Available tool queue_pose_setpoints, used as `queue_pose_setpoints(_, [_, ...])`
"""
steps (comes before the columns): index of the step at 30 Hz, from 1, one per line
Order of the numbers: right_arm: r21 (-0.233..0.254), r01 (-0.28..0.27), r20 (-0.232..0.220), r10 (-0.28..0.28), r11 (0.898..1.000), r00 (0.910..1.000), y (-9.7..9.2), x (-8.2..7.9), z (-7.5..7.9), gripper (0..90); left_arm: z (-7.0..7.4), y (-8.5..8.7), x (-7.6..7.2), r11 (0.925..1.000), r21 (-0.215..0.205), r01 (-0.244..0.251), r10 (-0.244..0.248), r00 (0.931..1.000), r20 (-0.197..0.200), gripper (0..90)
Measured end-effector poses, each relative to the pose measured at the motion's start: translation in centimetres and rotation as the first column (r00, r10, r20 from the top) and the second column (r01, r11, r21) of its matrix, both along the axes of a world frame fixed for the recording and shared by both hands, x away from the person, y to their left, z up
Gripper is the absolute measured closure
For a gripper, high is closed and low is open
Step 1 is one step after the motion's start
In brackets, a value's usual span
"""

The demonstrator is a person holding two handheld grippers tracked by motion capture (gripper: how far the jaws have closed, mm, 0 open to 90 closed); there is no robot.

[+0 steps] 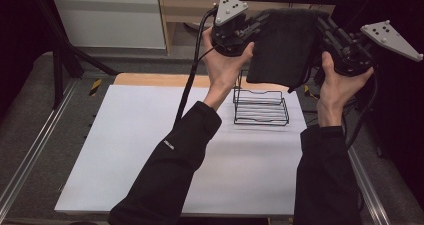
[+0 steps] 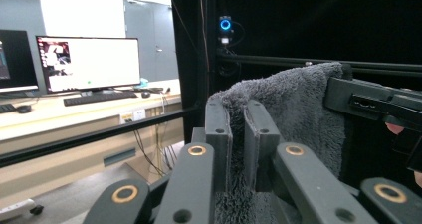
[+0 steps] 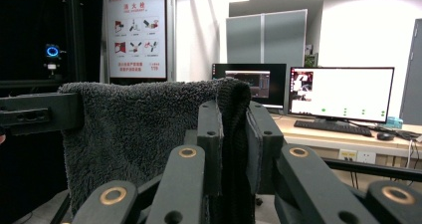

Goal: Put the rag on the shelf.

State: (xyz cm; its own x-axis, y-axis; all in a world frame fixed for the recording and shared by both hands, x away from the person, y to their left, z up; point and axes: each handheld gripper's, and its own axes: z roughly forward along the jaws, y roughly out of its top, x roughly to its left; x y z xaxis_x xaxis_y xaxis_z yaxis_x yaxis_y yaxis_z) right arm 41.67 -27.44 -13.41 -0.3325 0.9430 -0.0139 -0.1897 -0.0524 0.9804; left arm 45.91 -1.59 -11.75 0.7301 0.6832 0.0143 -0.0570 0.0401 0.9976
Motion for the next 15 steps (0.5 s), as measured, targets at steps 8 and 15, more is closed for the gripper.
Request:
queue_pose_setpoints(8, [-0.008,0.005,0.008,-0.005,1.000,1.0000,0.3,1.7,1.7,79.5,1.3,0.3,1.4,0.9995,-0.023,-0.020,0.020,0.9997,-0.011,82.4])
queue_pose_setpoints(15, [-0.005,0.000,0.010,0.000,1.000,0.9999,0.6,3.3,2.6,79.4,1.8,0.5,2.7,0.9985,-0.040,-0.036,0.036,0.9993,-0.008,82.4])
